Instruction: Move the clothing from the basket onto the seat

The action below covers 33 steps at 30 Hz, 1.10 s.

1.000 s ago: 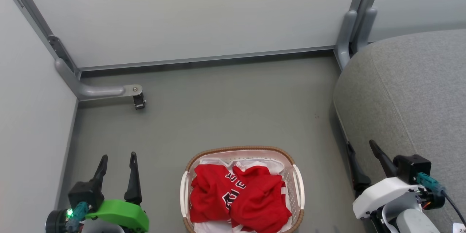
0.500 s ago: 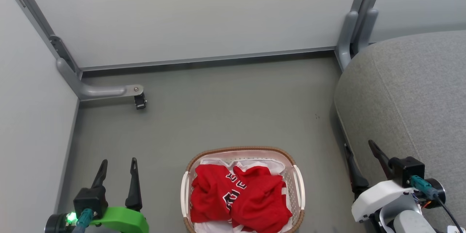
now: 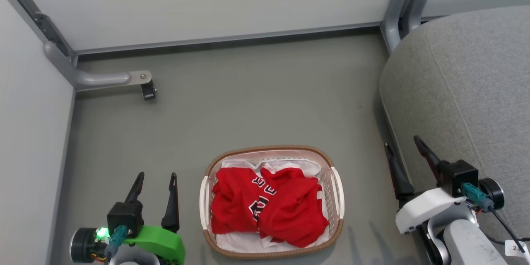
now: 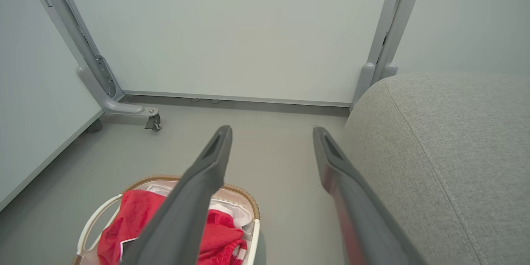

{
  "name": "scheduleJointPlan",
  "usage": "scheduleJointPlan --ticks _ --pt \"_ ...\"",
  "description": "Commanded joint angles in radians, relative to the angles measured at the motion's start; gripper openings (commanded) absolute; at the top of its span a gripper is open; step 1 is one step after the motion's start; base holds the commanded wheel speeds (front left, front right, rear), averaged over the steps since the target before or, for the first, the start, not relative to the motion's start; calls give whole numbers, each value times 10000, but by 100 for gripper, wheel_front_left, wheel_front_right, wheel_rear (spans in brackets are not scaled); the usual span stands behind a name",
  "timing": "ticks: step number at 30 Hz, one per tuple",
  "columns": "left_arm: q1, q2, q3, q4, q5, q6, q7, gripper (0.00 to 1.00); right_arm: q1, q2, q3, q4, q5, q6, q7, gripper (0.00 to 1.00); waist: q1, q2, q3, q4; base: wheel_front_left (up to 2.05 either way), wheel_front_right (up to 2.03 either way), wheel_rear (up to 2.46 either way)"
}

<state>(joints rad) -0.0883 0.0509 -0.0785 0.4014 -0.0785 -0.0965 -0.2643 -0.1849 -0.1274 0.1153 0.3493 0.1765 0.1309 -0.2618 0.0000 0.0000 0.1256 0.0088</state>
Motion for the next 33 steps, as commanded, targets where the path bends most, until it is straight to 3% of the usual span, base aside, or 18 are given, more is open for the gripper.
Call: scheduleJointPlan --ticks 1,17,33 --pt "-254 8 -86 101 -194 1 -3 100 -208 -63 17 -73 52 -3 -47 100 0 0 595 -197 0 0 0" --pt "-1957 19 -1311 1337 -979 237 0 100 -1456 26 350 -986 286 -3 -45 100 0 0 2834 -821 0 0 0" --pt "-3343 22 -1573 2988 -1145 137 0 100 -2432 309 835 -1586 407 -3 -45 100 0 0 4399 -1616 0 0 0"
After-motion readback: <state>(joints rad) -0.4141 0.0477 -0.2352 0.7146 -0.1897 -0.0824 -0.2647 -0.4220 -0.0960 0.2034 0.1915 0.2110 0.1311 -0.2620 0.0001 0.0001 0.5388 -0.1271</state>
